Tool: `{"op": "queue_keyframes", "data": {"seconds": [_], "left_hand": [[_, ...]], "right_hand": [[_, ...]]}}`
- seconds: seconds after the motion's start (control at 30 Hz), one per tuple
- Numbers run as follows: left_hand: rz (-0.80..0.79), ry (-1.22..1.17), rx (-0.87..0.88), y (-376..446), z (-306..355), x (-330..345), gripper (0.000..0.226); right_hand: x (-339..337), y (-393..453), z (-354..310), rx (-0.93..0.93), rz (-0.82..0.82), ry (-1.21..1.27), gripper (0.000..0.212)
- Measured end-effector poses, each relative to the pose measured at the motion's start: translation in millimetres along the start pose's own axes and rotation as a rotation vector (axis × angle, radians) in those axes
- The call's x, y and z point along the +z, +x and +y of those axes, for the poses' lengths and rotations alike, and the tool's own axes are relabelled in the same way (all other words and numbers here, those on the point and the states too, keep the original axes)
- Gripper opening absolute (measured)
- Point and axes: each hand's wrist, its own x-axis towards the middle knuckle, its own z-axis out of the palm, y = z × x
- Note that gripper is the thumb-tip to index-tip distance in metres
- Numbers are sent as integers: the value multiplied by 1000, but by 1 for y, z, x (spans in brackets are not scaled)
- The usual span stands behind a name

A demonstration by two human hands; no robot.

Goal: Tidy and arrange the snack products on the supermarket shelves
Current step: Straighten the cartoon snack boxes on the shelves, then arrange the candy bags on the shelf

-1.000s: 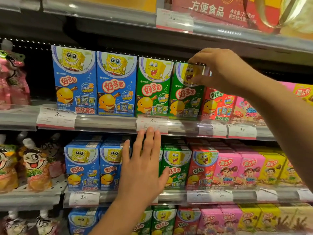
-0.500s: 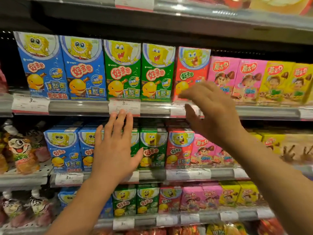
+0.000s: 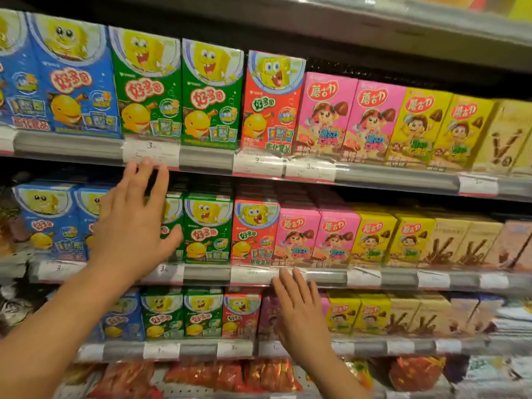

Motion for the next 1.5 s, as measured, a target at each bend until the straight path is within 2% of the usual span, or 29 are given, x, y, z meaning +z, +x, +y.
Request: {"op": "queue_keyframes", "data": {"seconds": [0.1,0.17,0.2,0.3,0.37,0.43,0.53,0.67,0.77,0.9,1.07,1.23,1.3,1.4,1.5], "left_hand": [[32,-74,6,-30,14,11,84],[-20,-159,-3,-73,27,32,72],[-99,-192,-6,-98,33,45,67],[-517,-257,14,-166,47,86,65],[-724,-232,39,-202,47,110,65],[-872,-229,10,-223,44,129,72],[-978,-197,-54,-242,34,152,83],[-913,-173,-93,-260,25,186,94],[-787,-163,-48,-270,24,217,100],[-738,-164,-28,-285,35,241,108],[-719,-180,-25,-297,33,256,121],[-762,-161,-69,-293,39,252,117],[-778,-156,-112,-294,43,251,119],[-621,-153,-91,-299,42,263,130],[-552,-134,-20,-310,36,276,127]], "right_hand": [[7,-4,1,12,-4,5,95],[5,-4,-1,38,-6,23,90],[4,-4,-2,49,-9,28,88],[4,-6,-6,62,-24,39,85],[3,-6,-10,78,-25,36,86],[2,-5,-13,104,-28,58,86],[3,-4,-20,122,-30,65,87],[6,-5,-26,143,18,76,90],[5,-7,-24,124,9,67,92],[3,-8,-19,101,-18,52,92],[3,-8,-24,138,-19,122,96],[10,-10,-33,136,19,93,91],[27,-28,-41,148,73,167,82],[79,-69,-46,53,66,234,73],[144,-103,-39,4,-13,173,81]]}}
